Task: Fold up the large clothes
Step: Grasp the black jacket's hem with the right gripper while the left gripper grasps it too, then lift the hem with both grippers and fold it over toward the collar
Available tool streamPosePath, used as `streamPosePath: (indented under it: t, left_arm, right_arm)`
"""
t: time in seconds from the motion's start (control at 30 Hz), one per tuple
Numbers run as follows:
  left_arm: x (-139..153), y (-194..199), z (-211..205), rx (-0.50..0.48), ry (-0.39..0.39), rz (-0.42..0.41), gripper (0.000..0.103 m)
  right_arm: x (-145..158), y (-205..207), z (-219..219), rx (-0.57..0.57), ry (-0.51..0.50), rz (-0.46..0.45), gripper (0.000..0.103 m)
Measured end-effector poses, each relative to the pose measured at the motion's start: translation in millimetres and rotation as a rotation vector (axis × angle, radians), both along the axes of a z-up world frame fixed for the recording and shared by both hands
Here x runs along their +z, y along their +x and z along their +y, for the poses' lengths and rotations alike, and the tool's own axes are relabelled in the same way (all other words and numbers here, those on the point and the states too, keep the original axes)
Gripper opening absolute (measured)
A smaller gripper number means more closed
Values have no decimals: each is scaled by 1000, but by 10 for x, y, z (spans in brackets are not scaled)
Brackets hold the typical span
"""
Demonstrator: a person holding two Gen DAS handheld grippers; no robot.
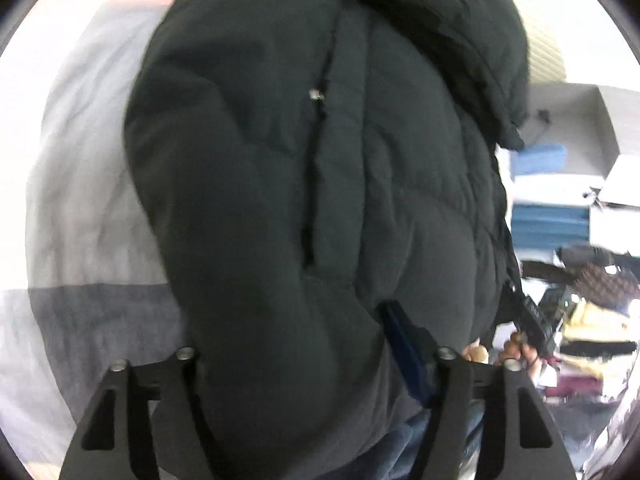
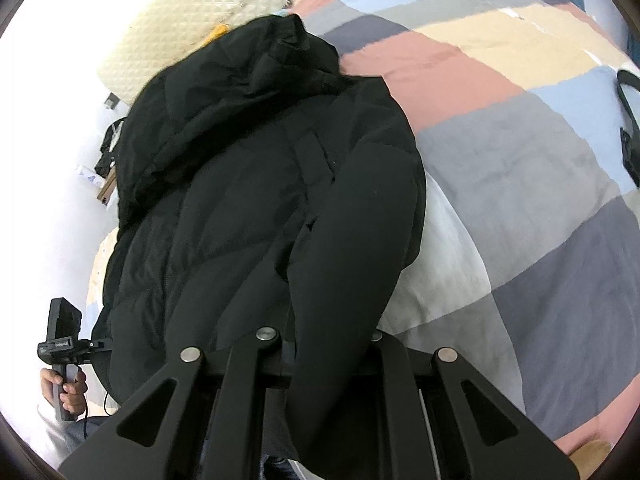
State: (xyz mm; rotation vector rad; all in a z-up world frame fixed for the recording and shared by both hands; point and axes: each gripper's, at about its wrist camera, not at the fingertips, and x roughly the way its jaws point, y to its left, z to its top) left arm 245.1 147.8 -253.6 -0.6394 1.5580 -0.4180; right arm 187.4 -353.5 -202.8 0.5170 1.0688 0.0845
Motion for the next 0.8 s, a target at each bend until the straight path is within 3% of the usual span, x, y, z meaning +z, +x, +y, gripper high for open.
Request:
streamPosePath:
  t: [0.2, 0.27, 0.37, 0.43, 0.5, 0.73, 0.77, 0.8]
  left_arm:
    - [159, -113, 87, 54, 40, -23, 29]
    - [229, -145, 112, 68, 50, -37, 25]
    - [295, -176, 127, 80, 66, -57, 22]
    - [294, -193, 152, 86, 73, -66, 21]
    - [276, -207, 169, 99, 70, -70, 21]
    - [214, -209, 164, 128, 50, -76, 20]
    - [215, -215, 180, 136, 44, -75, 20]
    - [219, -211, 170, 145, 40, -74, 19]
  right_arm:
    - [-228, 26, -75, -45, 17, 80, 22]
    - [-285, 23, -106, -72, 35, 96, 28]
    - [-372, 14, -168, -108, 62, 126, 48]
    - [-428, 2, -217, -139, 54, 154, 72]
    - [-480, -31, -282, -187, 46, 178, 83]
    - [-613, -105, -366, -236, 170, 191, 84]
    - [-600, -121, -377, -241, 204, 174, 82]
    - [-572, -139, -385, -241, 251, 143, 72]
